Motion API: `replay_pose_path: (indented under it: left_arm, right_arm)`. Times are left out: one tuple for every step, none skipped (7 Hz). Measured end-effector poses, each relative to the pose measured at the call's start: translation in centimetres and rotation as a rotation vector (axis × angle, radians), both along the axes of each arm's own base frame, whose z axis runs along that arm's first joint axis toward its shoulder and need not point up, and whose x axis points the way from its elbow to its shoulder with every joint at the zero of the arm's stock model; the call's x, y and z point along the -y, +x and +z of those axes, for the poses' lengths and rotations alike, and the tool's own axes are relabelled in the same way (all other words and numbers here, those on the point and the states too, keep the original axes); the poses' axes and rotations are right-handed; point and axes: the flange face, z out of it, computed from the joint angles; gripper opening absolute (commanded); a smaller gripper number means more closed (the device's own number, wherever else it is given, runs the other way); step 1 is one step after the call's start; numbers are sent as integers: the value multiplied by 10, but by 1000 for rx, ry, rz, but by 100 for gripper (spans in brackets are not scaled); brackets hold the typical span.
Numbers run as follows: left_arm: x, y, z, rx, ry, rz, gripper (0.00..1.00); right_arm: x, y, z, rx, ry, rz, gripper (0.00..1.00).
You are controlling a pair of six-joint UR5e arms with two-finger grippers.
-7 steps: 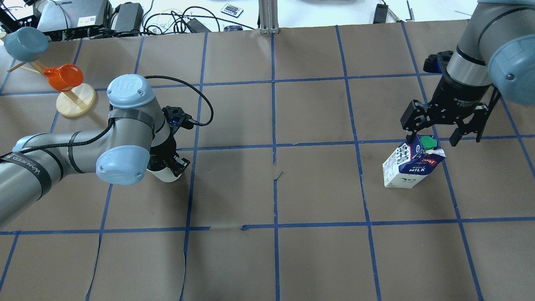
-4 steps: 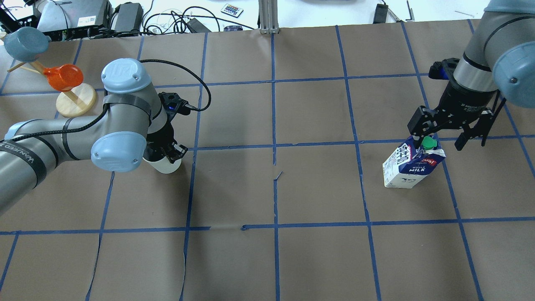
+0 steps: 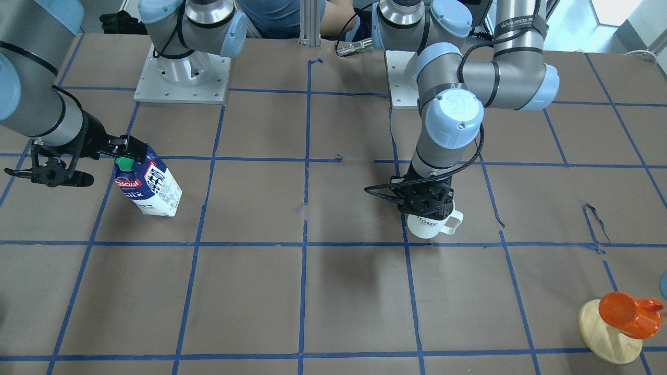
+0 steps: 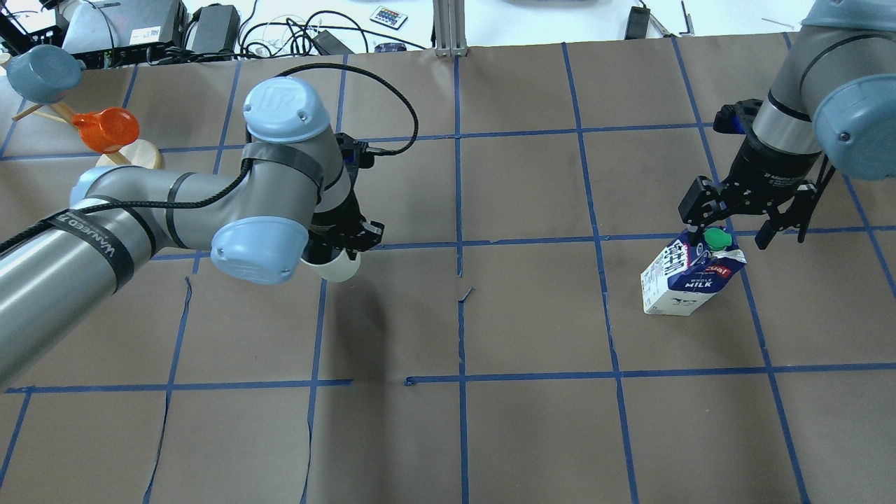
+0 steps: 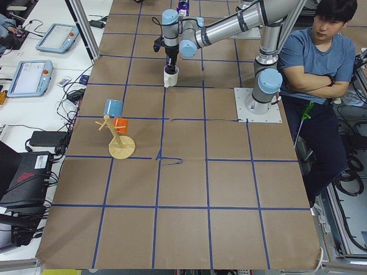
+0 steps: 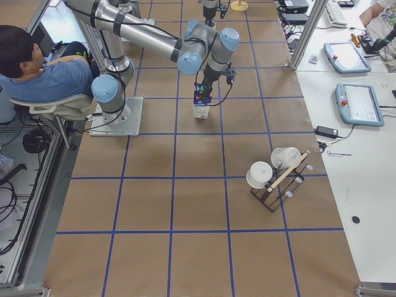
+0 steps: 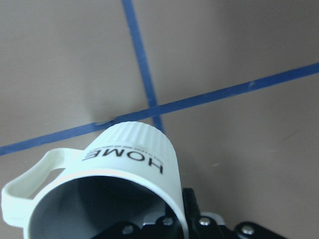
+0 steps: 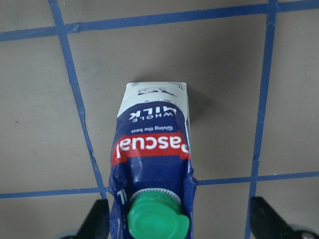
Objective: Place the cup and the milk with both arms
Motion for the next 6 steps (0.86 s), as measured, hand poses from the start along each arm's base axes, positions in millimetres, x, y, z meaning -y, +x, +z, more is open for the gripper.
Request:
replay_pose_path:
  left_arm:
    - [-20, -41, 0, -14, 3, 24, 0]
    - [-40, -79, -2, -32, 12, 38, 0]
    - [-58, -113, -4, -54, 27, 37, 0]
    - [-71, -137, -11, -60, 42, 37, 0]
    - [-77, -150, -20, -58, 53, 44, 0]
    - [-78, -156, -28, -54, 62, 48, 49]
  right_arm:
    - [2, 0, -1, 0, -4, -1, 60]
    - [3, 0, -2, 0, -6, -1, 58]
    - [3, -1, -2, 0, -7, -1, 51]
    - [3, -1, -2, 0, -7, -1, 39]
    - [3, 0, -2, 2, -7, -1, 37]
    - [3, 0, -1, 8, -9, -3, 37]
